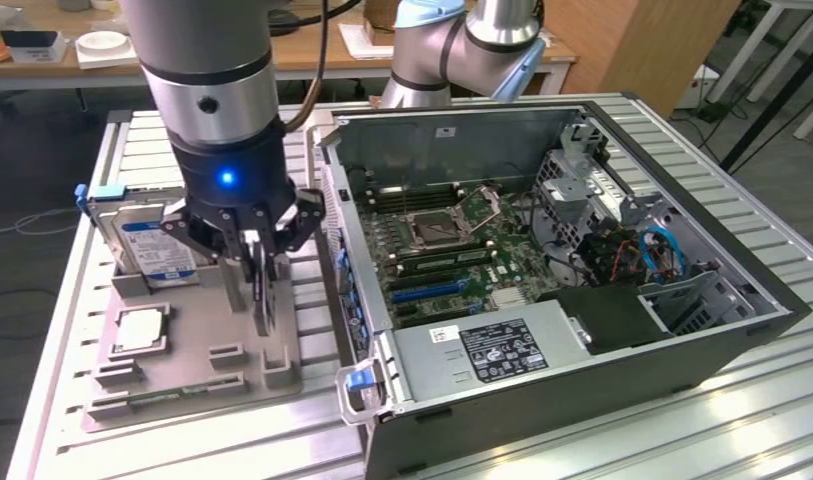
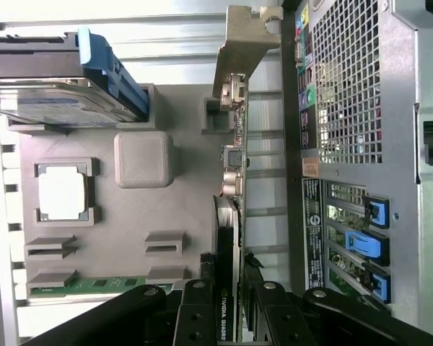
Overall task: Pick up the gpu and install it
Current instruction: 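Pick up the gpu and move the gpu toward the slot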
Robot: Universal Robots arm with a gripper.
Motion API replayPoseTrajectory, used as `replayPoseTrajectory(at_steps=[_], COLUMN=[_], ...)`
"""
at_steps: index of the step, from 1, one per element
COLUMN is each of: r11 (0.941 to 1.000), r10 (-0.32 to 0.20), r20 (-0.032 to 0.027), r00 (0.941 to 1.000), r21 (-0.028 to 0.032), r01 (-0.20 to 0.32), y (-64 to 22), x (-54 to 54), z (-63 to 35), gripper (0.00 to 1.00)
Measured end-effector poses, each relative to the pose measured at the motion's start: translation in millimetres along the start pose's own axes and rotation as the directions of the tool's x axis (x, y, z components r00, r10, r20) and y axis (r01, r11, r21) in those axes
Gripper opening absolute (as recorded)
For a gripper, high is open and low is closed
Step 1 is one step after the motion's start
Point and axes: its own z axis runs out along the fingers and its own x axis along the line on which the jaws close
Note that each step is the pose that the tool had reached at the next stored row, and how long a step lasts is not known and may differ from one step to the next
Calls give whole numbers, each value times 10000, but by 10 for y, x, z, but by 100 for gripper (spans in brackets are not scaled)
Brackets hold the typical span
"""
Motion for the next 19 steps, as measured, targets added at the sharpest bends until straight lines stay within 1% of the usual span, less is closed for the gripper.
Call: replayPoseTrajectory(at_steps=[3,5,7,11,14,15,19], r11=[10000,10000,10000,10000,10000,10000,10000], r10=[3,3,4,6,7,7,7], r20=[-61,-81,-118,-173,-213,-225,-236], r00=[10000,10000,9999,9998,9998,9997,9997], r21=[5,5,6,13,15,17,17], r01=[-3,-3,-4,-5,-6,-7,-7], y=[1,2,2,3,5,5,7], x=[0,-1,-2,-3,-5,-5,-7], z=[-40,-61,-71,-110,-169,-190,-238], gripper=[26,26,26,26,26,26,26])
